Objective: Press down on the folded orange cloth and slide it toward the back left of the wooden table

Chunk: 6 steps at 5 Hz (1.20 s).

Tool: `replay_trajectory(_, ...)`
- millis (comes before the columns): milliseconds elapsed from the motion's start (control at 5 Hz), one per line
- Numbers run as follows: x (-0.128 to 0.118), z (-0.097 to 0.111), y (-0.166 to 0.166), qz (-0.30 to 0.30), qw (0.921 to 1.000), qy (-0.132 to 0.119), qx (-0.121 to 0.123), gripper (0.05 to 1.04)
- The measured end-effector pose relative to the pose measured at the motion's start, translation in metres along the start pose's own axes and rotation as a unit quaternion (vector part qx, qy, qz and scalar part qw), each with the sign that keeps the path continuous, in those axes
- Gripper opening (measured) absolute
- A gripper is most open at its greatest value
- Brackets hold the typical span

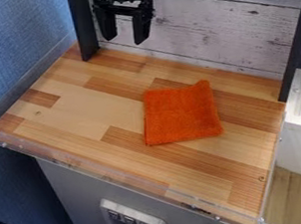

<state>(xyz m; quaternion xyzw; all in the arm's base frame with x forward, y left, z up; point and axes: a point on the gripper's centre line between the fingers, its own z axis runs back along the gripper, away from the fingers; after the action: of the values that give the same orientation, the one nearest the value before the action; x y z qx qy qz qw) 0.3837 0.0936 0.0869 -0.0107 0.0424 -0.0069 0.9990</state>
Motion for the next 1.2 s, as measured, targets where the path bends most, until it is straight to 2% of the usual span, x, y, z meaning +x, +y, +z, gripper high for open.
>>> replay_trajectory(200,-0.004,-0.013,-0.007,-0.010,0.9999,0.009,0.001,0.999)
replay_trajectory(400,-0.009,-0.025,-0.030,-0.035,0.9994,0.009,0.002,0.999)
replay_trajectory(600,-0.013,-0.019,-0.055,-0.059,0.9979,-0.024,0.015,0.994)
replay_trajectory(1000,-0.028,-0.020,-0.093,-0.104,0.9922,-0.063,0.026,0.994)
replay_trajectory(1200,-0.031,-0.017,-0.105,-0.121,0.9900,-0.067,0.026,0.999)
